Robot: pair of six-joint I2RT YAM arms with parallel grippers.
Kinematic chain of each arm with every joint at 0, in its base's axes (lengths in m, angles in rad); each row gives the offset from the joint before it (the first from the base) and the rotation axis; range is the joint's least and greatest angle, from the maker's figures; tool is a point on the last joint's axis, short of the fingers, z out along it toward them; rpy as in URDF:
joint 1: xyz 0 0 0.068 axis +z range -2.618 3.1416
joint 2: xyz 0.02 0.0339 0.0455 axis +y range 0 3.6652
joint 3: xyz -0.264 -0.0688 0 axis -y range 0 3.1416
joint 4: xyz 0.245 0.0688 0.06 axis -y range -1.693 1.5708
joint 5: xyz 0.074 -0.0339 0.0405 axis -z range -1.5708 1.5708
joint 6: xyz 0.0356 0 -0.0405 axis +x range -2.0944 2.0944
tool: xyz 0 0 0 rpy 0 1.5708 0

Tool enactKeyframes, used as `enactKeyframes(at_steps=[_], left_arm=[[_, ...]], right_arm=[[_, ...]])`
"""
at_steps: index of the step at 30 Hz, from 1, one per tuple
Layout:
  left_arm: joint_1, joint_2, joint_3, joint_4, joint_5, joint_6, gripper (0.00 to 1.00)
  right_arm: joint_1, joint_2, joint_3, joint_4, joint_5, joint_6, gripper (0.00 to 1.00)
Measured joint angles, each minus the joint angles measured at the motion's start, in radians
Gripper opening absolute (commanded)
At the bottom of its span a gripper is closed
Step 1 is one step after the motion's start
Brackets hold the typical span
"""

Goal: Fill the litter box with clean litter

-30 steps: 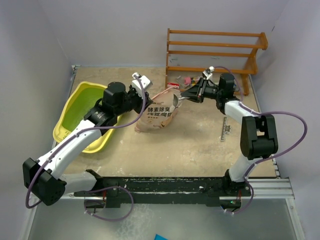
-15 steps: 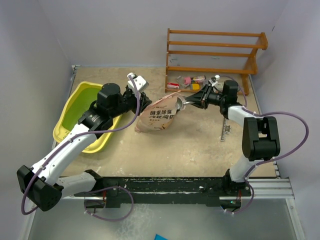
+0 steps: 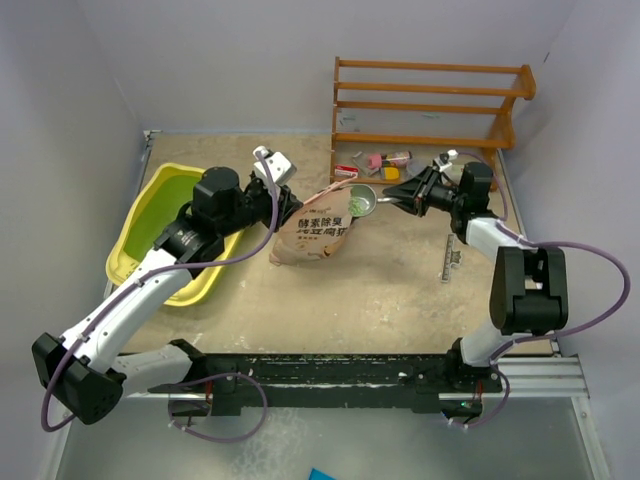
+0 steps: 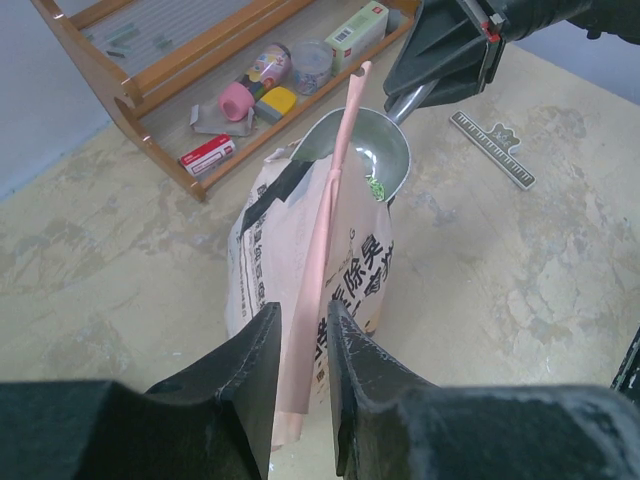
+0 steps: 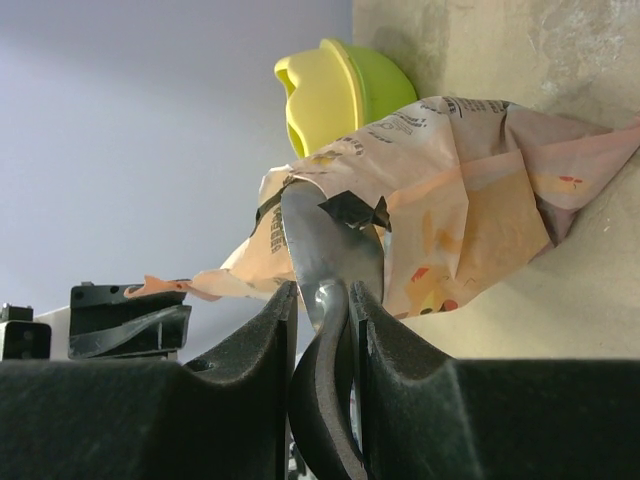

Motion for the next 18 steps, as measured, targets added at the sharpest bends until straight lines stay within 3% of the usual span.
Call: enactKeyframes(at_steps=[18], left_arm=[[0.0,-0.056,0.0,-0.026,0.0,0.0,0.29]], right_arm=[[-0.034,-0.086,-0.138,0.052,0.08,0.111,0.0]])
